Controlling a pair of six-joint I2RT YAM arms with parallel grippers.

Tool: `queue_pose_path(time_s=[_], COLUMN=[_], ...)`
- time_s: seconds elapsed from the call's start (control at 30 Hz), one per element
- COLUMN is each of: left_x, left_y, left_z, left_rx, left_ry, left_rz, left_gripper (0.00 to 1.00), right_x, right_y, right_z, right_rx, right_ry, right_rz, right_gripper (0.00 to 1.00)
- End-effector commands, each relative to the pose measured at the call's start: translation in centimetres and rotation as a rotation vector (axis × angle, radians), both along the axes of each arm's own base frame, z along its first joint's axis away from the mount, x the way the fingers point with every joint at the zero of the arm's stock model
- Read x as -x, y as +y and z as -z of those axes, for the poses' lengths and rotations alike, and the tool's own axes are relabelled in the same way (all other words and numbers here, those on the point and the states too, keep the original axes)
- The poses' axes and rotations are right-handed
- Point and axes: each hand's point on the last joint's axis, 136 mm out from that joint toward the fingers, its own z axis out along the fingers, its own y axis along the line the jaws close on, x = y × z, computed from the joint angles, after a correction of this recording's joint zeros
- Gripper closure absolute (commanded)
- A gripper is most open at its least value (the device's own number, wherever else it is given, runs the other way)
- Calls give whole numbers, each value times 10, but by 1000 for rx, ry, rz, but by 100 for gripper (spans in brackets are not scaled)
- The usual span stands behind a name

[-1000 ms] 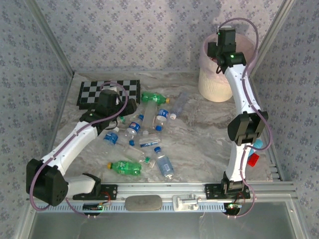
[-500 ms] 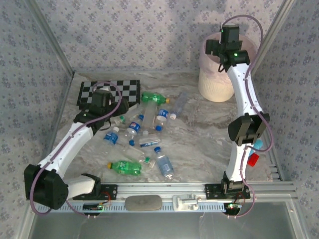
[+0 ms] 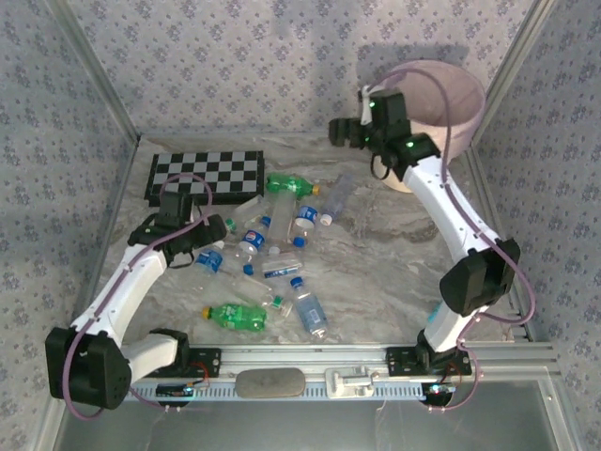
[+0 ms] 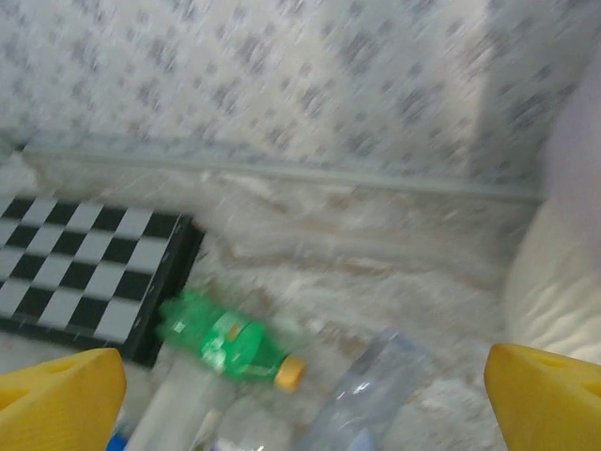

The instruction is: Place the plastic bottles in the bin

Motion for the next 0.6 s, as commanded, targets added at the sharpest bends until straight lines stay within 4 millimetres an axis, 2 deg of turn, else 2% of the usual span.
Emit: queue_pose_path(time_s=[0.0, 0.07, 0.23, 0.57], left_x=[29, 37, 51, 66], left_y=[6, 9, 14, 1], left_z=[22, 32, 53, 72], left_rx=[-7, -6, -1, 66], left_ry=[122, 158, 191, 246], left_rz=[-35, -62, -109, -83], left_gripper=[0, 0, 0, 2], right_x=[22, 33, 47, 45], right_y=[31, 48, 63, 68], right_z=[9, 27, 54, 61], right_rx=[-112, -144, -155, -161], right_ry=[35, 78, 161, 181], right_rz=[-40, -63, -92, -97], right_gripper=[0, 0, 0, 0])
